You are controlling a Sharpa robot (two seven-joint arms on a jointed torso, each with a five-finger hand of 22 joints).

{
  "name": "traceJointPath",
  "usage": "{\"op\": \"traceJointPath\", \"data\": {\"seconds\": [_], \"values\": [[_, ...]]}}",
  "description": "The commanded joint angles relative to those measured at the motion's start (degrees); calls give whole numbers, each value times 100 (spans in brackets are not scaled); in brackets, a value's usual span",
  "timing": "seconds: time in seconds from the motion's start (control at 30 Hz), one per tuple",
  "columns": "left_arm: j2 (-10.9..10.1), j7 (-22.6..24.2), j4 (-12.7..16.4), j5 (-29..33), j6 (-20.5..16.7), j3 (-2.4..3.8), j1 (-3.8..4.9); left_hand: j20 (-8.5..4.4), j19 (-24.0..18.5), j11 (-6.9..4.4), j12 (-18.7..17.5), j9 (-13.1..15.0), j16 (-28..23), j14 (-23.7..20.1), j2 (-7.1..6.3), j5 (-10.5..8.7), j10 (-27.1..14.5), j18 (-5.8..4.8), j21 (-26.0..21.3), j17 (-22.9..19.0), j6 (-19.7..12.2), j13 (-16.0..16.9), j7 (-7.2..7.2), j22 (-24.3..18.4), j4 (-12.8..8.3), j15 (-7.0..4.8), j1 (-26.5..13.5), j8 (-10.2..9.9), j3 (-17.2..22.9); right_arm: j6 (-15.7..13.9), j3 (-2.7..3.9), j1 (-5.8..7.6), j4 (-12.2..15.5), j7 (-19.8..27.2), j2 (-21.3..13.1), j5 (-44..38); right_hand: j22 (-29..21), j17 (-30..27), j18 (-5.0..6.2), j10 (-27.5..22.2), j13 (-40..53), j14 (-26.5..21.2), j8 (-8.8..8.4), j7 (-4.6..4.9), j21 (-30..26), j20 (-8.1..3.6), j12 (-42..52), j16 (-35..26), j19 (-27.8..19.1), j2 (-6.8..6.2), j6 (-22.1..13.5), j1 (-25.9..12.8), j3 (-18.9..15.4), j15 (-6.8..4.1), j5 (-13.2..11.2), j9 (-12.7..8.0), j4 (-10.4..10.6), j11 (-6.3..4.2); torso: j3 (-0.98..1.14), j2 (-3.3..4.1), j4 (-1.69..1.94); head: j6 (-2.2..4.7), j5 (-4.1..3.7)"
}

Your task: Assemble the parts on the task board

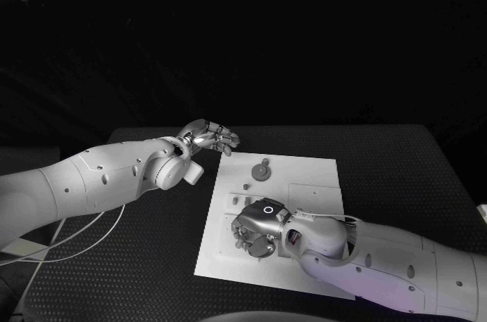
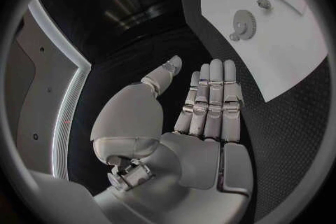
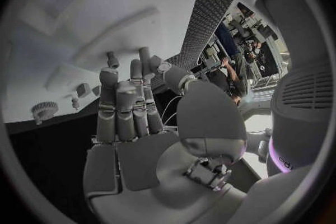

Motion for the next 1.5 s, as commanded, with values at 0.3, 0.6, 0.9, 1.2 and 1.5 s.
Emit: {"op": "traceJointPath", "data": {"seconds": [0.3, 0.6, 0.9, 1.2, 1.5], "values": [[12, 68, 12, 30, 39, 4, 8, 2, 26, -7, -26, -10, -39, 45, 33, 0, 37, 68, -38, 16, -16, -9, -2, -1, 11, 16, 5, 27, -38, 167, -46, -12, -43, -1, 46, -126, 91, 9, 265, -2, 13, -5, 17, -3, 18, -34, 5, -39, 20, 214, 36, 177, 15, -19, 18, -6, -35, -23, 3, 0, -2, -10, 13], [19, 68, 13, 30, 41, 4, 8, 2, 27, -7, -25, -11, -43, 46, 34, 0, 39, 68, -40, 23, -15, -10, -2, -1, 11, 16, 5, 29, -38, 93, -62, -14, -36, 63, 115, -77, 92, 13, 265, -11, 26, -11, 11, 1, 15, -30, -1, -43, 13, 206, 29, 154, 4, -16, 19, 1, -30, -19, 2, 0, 0, -14, 10], [11, 65, 19, 30, 40, 4, 8, 2, 28, -7, -25, -12, -48, 48, 33, 0, 39, 68, -41, 28, -15, -10, -2, 0, 10, 15, 6, 30, -38, 210, -64, -14, -80, 83, 132, 78, 94, 18, 265, -60, 53, -23, -17, 22, 6, -19, -31, -56, -5, 120, -7, 77, -44, 1, 18, 10, -24, -2, -4, 0, -1, -16, 5], [9, 61, 18, 30, 40, 4, 8, 2, 28, -7, -25, -14, -52, 48, 31, 0, 40, 67, -43, 33, -15, -11, -2, 0, 10, 15, 6, 31, -39, 111, -72, -14, -124, 136, 143, 247, 108, 47, 265, -357, 56, -88, -327, 229, 2, 16, -209, -63, -73, -315, -507, -256, -371, 123, 17, -99, -3, 123, 3, -2, -8, -25, 13], [9, 56, 16, 30, 43, 4, 8, 2, 29, -7, -26, -15, -56, 49, 29, 0, 39, 67, -44, 38, -17, -12, -2, 1, 9, 15, 6, 31, -40, -31, -74, -13, -100, 154, 110, 318, 103, 65, 265, -488, 65, -123, -430, 307, 0, 19, -291, -57, -99, -462, -674, -349, -575, 173, 18, -152, 10, 176, 9, -1, -11, -25, 10]]}}
